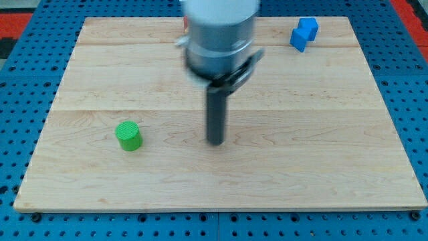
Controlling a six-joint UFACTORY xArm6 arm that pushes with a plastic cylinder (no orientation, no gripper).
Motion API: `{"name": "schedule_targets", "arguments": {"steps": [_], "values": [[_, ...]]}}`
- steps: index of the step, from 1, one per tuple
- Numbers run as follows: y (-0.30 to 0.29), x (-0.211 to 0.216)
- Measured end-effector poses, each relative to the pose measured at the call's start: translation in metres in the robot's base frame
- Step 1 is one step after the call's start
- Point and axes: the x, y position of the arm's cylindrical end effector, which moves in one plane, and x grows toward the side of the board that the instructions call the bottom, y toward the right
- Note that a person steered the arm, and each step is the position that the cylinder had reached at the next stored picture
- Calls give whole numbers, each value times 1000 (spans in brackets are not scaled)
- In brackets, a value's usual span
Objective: Push the green circle into the blue triangle
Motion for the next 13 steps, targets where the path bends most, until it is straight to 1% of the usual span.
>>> {"name": "schedule_targets", "arguments": {"steps": [1, 2, 3, 4, 5, 6, 7, 9, 10, 11, 12, 13], "values": [[-93, 35], [-158, 17], [-149, -38], [-82, -67], [-112, -63], [-211, -44], [-144, -7], [9, -53], [98, -73], [116, -33], [121, -14], [173, -56]]}}
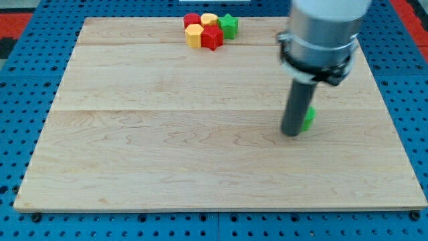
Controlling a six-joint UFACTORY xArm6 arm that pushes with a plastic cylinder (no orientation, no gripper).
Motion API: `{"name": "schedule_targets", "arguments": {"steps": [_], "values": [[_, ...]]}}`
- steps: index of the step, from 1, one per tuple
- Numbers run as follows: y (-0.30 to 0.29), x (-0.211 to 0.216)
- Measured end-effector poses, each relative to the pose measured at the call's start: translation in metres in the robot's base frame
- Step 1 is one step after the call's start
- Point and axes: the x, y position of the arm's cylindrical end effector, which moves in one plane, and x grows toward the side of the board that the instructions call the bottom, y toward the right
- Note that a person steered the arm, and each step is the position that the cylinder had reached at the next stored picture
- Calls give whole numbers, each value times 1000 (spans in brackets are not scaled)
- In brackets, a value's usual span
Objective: Push the green circle into the blue triangle
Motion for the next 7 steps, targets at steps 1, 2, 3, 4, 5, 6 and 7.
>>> {"name": "schedule_targets", "arguments": {"steps": [1, 2, 3, 4, 5, 6, 7], "values": [[54, -77], [96, -115], [108, -61], [160, -82], [98, -139], [64, -148], [91, -130]]}}
